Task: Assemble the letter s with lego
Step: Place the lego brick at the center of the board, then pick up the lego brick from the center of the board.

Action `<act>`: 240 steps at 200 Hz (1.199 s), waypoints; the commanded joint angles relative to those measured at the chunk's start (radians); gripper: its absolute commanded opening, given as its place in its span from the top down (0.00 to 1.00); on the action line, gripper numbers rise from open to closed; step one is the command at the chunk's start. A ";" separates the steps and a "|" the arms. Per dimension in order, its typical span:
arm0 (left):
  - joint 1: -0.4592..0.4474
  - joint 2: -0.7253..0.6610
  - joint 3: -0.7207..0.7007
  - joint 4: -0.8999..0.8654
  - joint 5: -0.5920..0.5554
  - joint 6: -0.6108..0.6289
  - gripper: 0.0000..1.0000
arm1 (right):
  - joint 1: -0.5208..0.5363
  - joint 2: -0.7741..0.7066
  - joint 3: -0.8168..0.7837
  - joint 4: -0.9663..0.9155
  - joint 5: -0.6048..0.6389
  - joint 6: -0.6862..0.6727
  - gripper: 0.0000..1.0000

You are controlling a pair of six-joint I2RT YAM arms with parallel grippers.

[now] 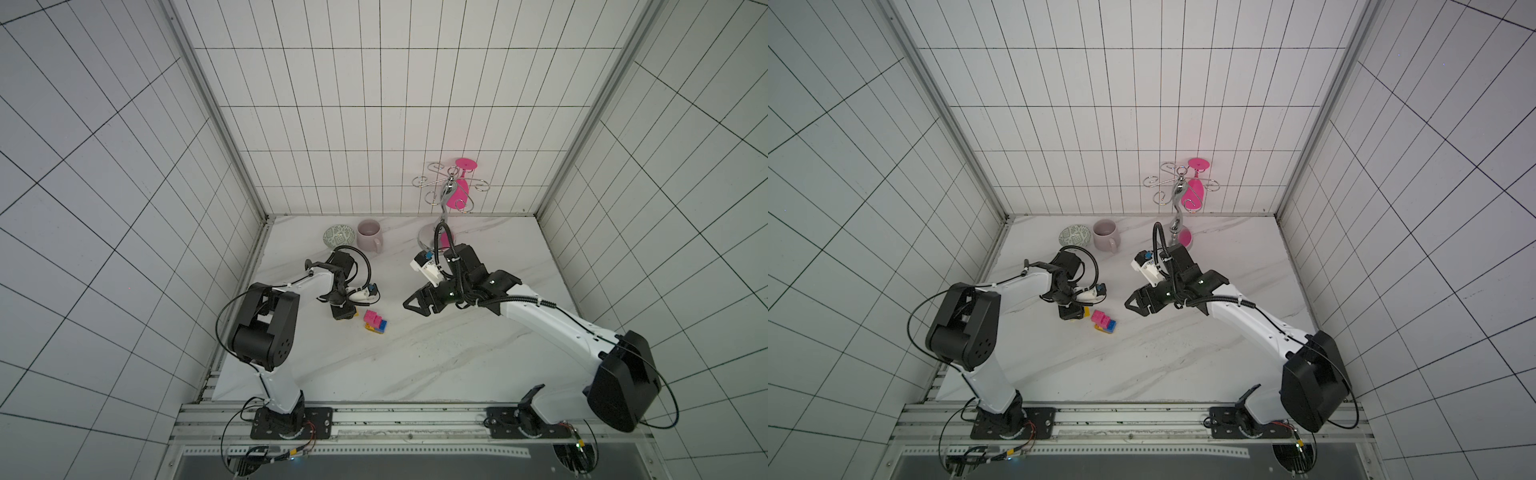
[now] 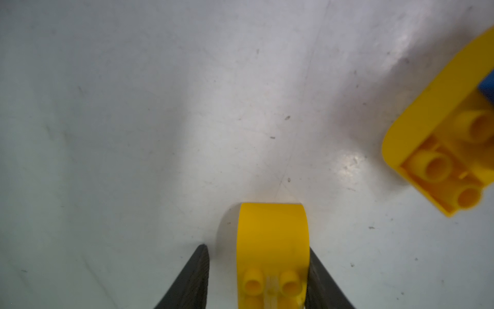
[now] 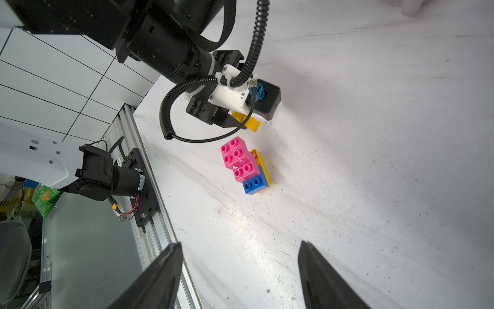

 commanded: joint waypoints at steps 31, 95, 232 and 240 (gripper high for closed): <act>0.004 -0.034 -0.060 0.021 0.011 0.019 0.54 | -0.008 -0.024 -0.037 0.017 0.000 0.003 0.28; 0.010 -0.027 -0.049 0.013 0.033 0.014 0.86 | -0.008 -0.036 -0.049 0.021 0.004 -0.001 0.29; 0.046 -0.480 -0.017 -0.076 0.222 -0.095 0.90 | 0.142 0.117 -0.470 0.784 0.024 -0.328 0.26; 0.037 -0.507 -0.019 -0.091 0.235 -0.092 0.89 | 0.151 0.170 -0.473 0.835 0.022 -0.334 0.26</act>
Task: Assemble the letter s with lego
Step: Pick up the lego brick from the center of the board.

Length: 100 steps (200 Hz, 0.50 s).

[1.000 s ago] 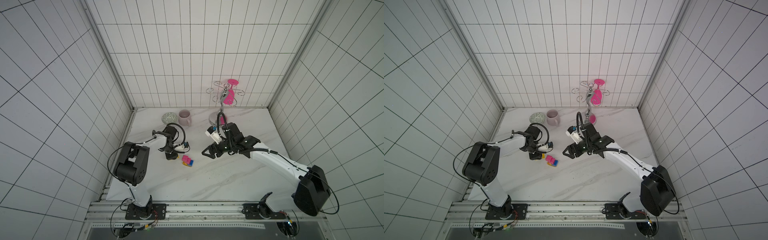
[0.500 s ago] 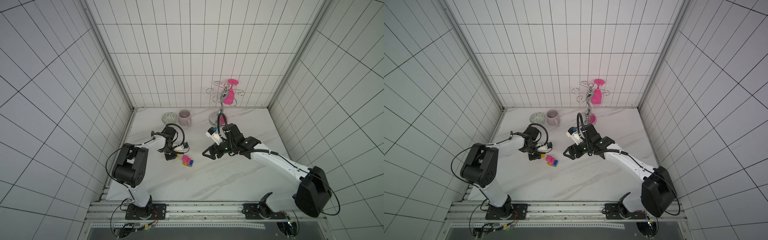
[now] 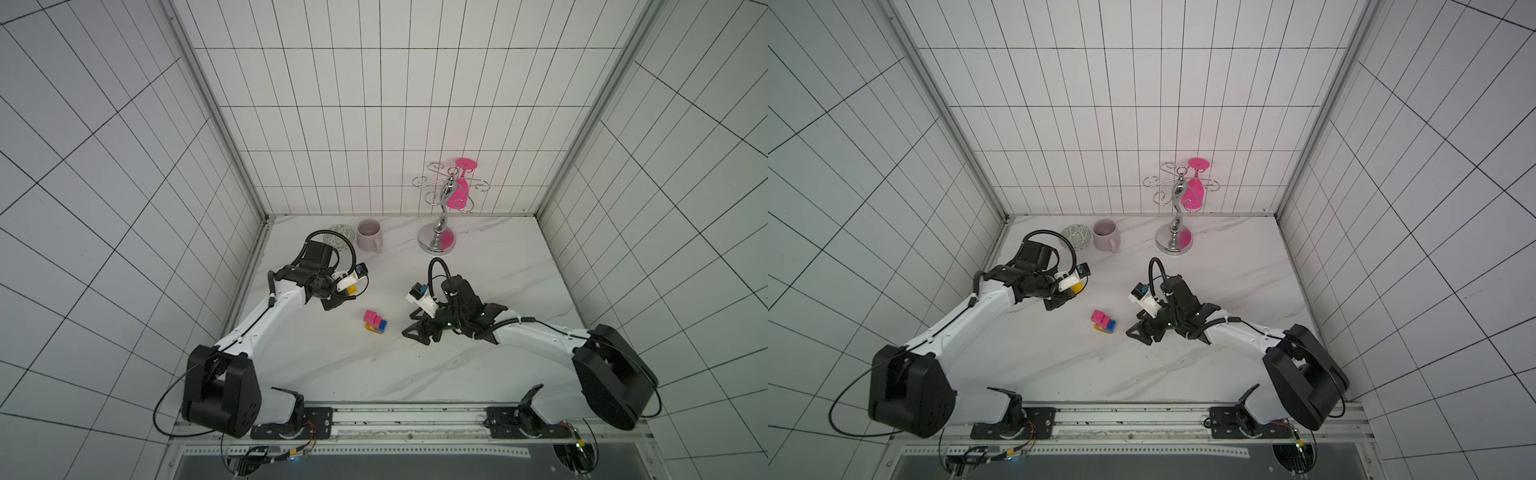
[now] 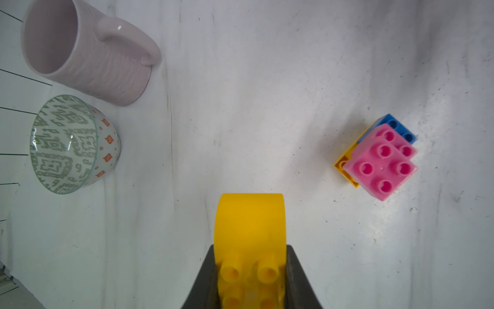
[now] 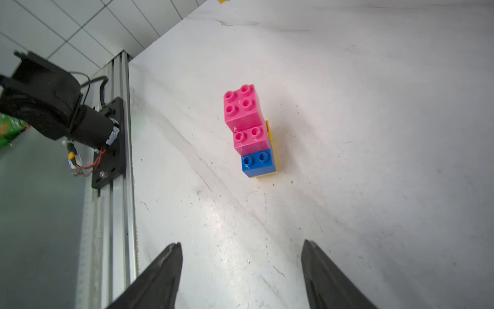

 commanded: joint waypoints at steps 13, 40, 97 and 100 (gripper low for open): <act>-0.035 -0.105 0.002 -0.065 0.083 -0.016 0.89 | 0.053 0.189 -0.055 0.369 0.051 -0.095 0.26; -0.052 -0.172 -0.024 -0.091 0.057 -0.017 0.89 | 0.062 0.300 -0.046 0.510 0.130 -0.087 0.26; -0.062 -0.218 -0.067 -0.076 0.025 -0.015 0.89 | 0.081 0.455 0.027 0.577 0.131 -0.125 0.27; -0.062 -0.218 -0.067 -0.075 0.025 -0.015 0.89 | 0.083 0.460 0.031 0.577 0.130 -0.127 0.27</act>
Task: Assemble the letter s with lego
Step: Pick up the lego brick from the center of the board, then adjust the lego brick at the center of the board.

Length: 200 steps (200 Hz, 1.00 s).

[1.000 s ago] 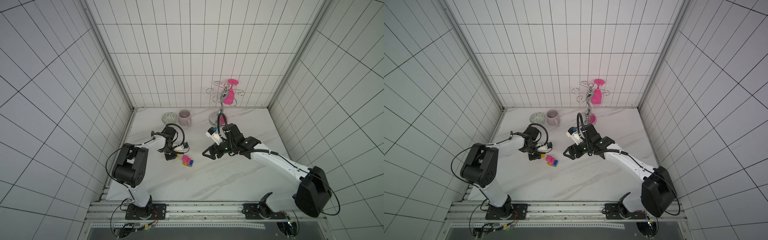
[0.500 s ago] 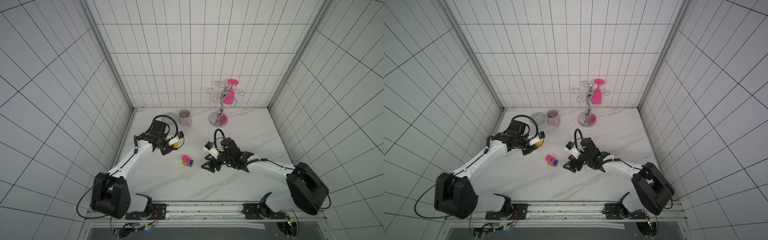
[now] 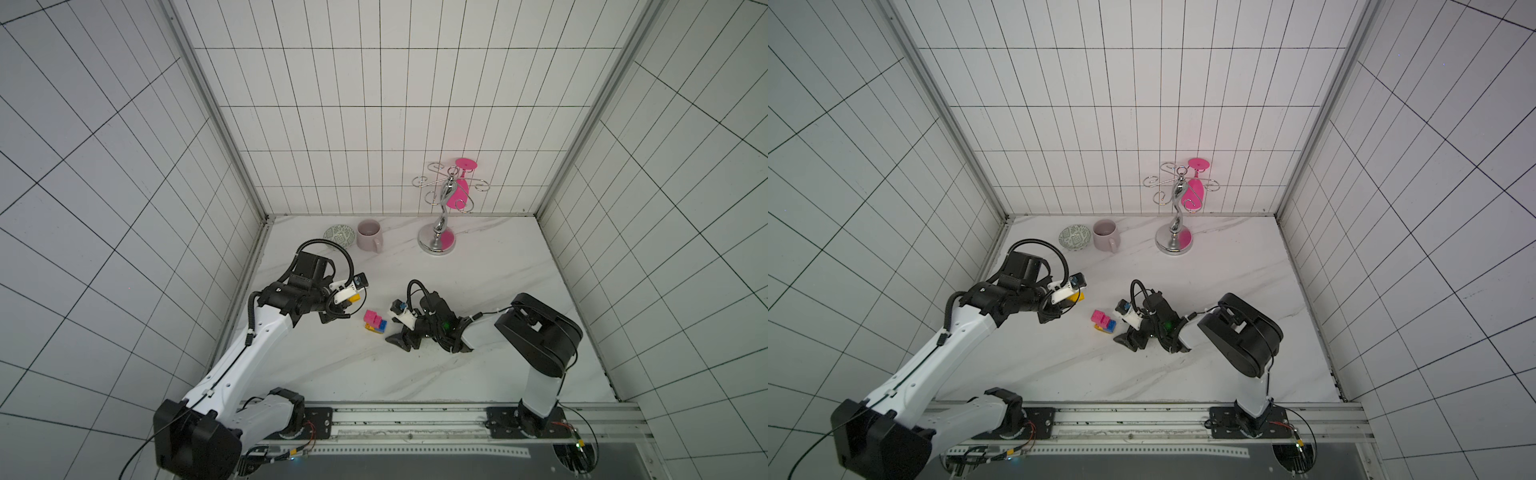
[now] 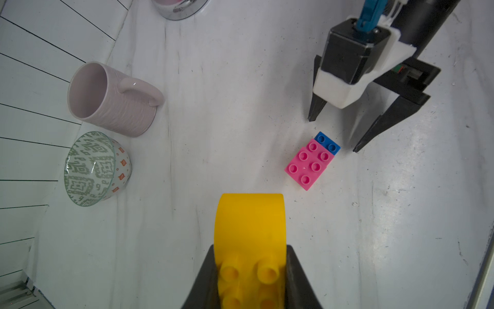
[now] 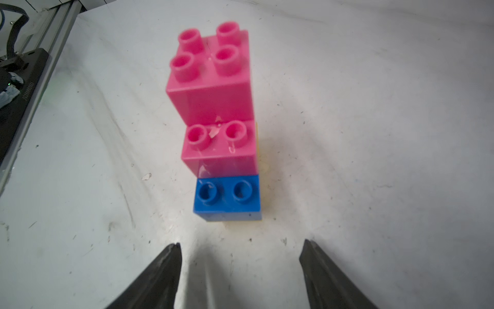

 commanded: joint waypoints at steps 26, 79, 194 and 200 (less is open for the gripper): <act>-0.004 -0.017 -0.024 0.013 -0.016 -0.001 0.89 | 0.034 0.093 0.072 0.051 -0.009 -0.046 0.27; -0.004 -0.035 -0.050 0.020 -0.027 -0.006 0.89 | 0.059 0.138 0.101 0.119 0.017 -0.031 0.29; -0.017 -0.017 -0.063 0.029 -0.044 0.002 0.89 | 0.057 0.125 0.089 0.179 0.066 -0.043 0.50; -0.020 -0.016 -0.065 0.029 -0.047 0.002 0.89 | 0.058 0.126 0.087 0.181 0.070 -0.046 0.52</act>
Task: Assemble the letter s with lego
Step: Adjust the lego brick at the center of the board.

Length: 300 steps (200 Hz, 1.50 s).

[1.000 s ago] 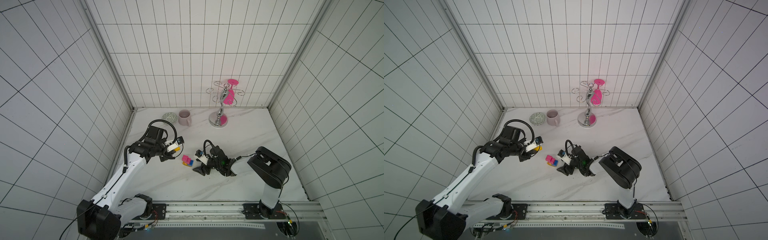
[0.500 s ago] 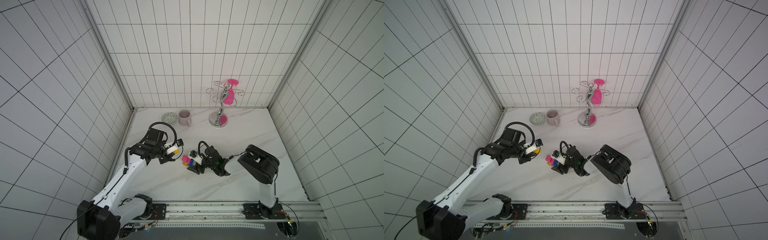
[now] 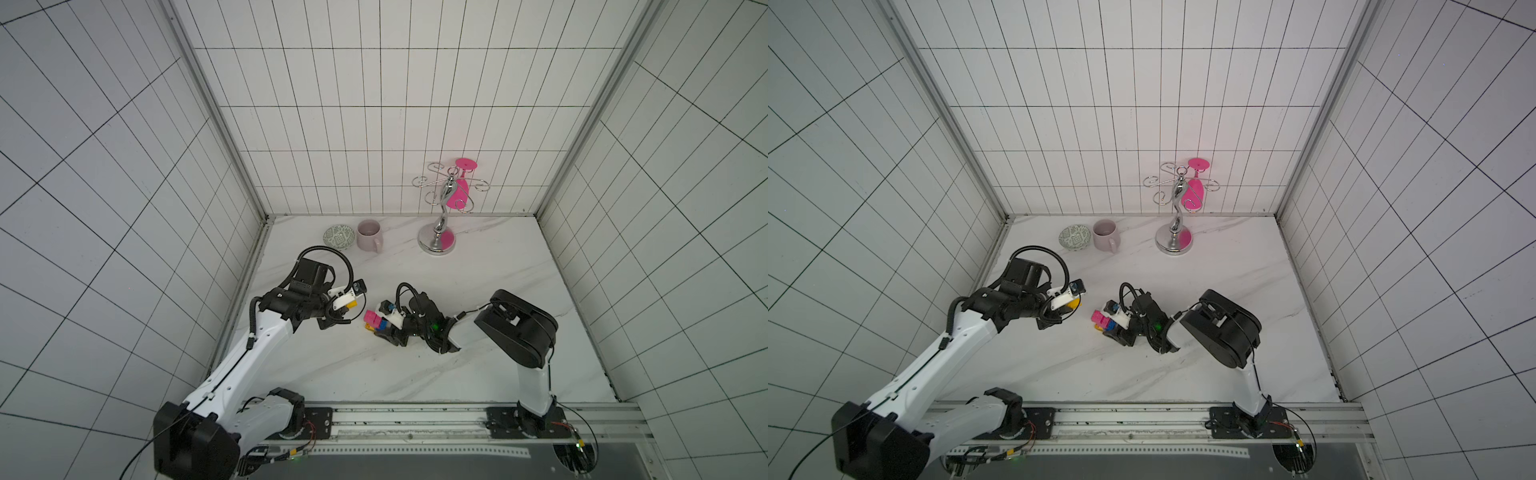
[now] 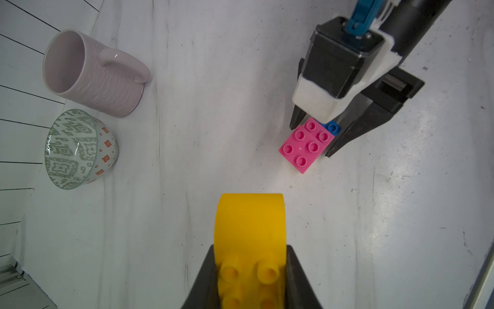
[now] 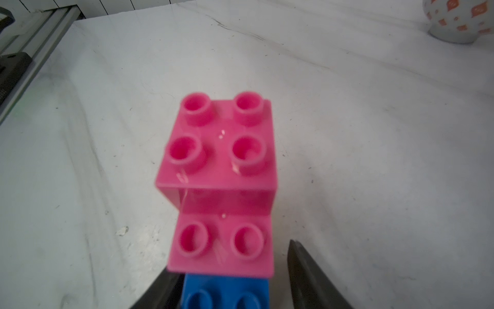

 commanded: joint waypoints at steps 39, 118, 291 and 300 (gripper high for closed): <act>-0.025 0.032 0.011 0.007 0.024 0.037 0.89 | -0.005 -0.028 -0.028 0.015 0.027 -0.067 0.57; -0.102 0.186 0.093 0.007 0.064 0.081 0.90 | -0.033 -0.192 -0.190 -0.199 0.006 -0.185 0.58; -0.099 0.079 0.033 0.045 -0.027 0.064 0.90 | -0.026 -0.088 0.024 -0.035 -0.020 0.005 0.38; -0.100 0.078 0.035 0.040 -0.029 0.066 0.90 | -0.021 -0.083 0.024 -0.035 -0.016 0.004 0.39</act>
